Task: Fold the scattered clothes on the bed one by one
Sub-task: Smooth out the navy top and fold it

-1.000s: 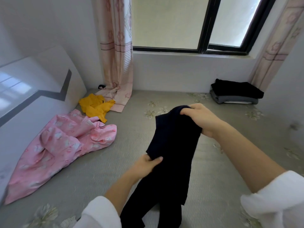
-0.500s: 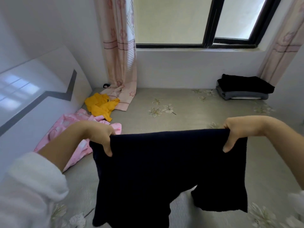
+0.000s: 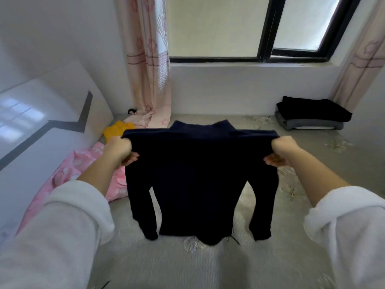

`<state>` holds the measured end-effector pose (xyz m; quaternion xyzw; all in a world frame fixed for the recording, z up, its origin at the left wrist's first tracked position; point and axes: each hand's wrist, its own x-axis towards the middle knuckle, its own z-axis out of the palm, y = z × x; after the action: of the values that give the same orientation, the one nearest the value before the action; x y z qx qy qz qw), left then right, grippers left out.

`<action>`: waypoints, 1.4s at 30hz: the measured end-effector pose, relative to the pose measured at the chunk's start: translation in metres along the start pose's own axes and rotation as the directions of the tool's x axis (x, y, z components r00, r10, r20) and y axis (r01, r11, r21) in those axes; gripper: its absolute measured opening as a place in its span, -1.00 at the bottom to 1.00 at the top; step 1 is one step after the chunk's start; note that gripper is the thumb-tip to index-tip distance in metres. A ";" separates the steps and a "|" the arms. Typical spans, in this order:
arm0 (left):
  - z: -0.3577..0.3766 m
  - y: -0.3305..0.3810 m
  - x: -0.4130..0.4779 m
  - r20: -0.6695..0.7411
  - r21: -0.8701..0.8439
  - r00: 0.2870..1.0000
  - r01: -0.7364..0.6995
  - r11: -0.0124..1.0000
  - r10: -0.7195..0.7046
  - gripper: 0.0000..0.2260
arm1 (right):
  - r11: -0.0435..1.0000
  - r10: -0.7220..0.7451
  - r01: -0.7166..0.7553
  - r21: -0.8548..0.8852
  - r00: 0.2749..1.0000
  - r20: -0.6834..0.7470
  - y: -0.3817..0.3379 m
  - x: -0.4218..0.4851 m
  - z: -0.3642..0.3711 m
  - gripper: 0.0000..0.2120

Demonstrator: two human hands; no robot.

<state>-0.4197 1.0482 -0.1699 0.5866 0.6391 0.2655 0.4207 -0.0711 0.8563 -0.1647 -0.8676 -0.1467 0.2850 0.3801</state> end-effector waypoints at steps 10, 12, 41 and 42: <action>0.033 -0.026 -0.023 -0.267 -0.339 0.881 -0.465 0.818 0.391 -0.74 | 0.835 -0.328 0.484 0.263 0.820 -0.468 0.044 0.001 0.019 -0.58; 0.041 -0.062 -0.040 -0.238 -0.245 0.847 -0.525 0.815 0.474 -0.69 | 0.855 -0.420 0.510 0.088 0.783 -0.459 0.077 0.001 0.018 -0.57; 0.204 -0.438 -0.184 0.420 0.720 0.890 -0.209 0.662 -0.175 -0.42 | 0.586 -0.066 0.321 -0.744 0.934 0.351 0.461 -0.058 0.191 -0.52; 0.214 -0.435 -0.186 0.481 0.679 0.867 -0.273 0.681 -0.131 -0.41 | 0.619 -0.078 0.357 -0.699 0.914 0.398 0.459 -0.061 0.202 -0.47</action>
<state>-0.4747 0.7596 -0.5980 0.7771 0.5375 -0.1522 0.2897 -0.2244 0.6374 -0.5928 -0.8605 -0.4193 0.2888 -0.0166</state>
